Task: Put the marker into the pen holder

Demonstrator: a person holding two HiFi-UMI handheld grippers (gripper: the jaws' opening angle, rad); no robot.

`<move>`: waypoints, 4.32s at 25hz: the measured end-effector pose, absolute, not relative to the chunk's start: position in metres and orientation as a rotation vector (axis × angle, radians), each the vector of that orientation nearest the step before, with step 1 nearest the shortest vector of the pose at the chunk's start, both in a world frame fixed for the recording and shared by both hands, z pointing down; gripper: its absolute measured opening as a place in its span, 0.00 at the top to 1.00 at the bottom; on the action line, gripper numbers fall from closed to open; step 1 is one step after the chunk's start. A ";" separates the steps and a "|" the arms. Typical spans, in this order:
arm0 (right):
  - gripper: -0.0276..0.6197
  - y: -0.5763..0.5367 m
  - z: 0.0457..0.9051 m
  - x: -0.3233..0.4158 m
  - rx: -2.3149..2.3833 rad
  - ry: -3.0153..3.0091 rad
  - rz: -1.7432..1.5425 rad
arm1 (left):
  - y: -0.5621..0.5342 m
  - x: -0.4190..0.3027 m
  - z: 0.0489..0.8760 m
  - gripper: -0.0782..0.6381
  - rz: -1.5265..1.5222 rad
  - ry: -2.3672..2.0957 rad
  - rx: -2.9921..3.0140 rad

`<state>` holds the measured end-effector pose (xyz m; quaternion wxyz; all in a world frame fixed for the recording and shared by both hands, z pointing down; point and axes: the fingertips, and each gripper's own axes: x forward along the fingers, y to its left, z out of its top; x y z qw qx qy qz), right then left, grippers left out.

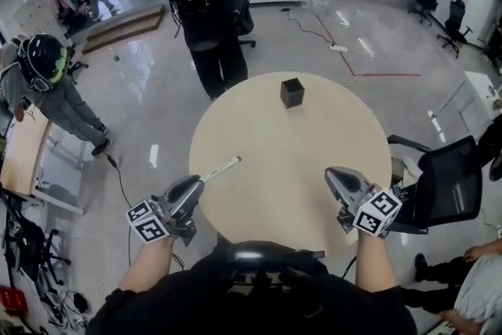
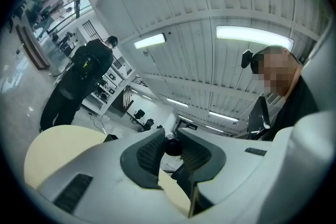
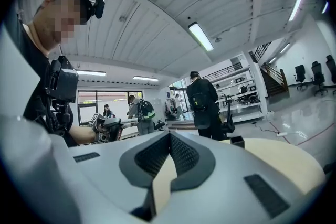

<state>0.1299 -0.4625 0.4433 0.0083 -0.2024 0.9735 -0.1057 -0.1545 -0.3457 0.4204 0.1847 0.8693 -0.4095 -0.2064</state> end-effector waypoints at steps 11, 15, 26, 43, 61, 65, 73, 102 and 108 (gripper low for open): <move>0.95 -0.554 0.424 0.052 -1.016 2.871 -0.458 | -0.490 -0.262 0.457 0.80 -0.435 -0.889 2.599; 0.95 -0.577 0.425 0.042 -1.088 2.860 -0.456 | -0.541 -0.281 0.461 0.80 -0.442 -0.871 2.625; 0.95 -0.621 0.448 0.113 -1.049 2.967 -0.314 | -0.606 -0.227 0.458 0.80 -0.228 -1.093 2.642; 0.95 -0.681 0.510 0.144 -1.057 2.935 -0.351 | -0.776 -0.152 0.500 0.80 0.386 -1.089 2.661; 0.95 -0.762 0.619 0.123 -1.126 2.918 -0.548 | -0.929 -0.081 0.648 0.80 0.947 -0.855 2.651; 0.95 -0.773 0.646 0.124 -1.130 2.892 -0.628 | -0.951 -0.064 0.684 0.80 1.068 -0.816 2.643; 0.95 -0.785 0.673 0.120 -1.107 2.884 -0.664 | -0.960 -0.036 0.728 0.80 1.411 -0.663 2.695; 0.95 -0.752 0.628 0.115 -1.112 2.897 -0.611 | -0.892 -0.083 0.562 0.75 0.407 -0.977 2.834; 0.95 -0.732 0.597 0.108 -1.136 2.892 -0.566 | -0.769 -0.137 0.544 0.90 0.053 -0.905 2.817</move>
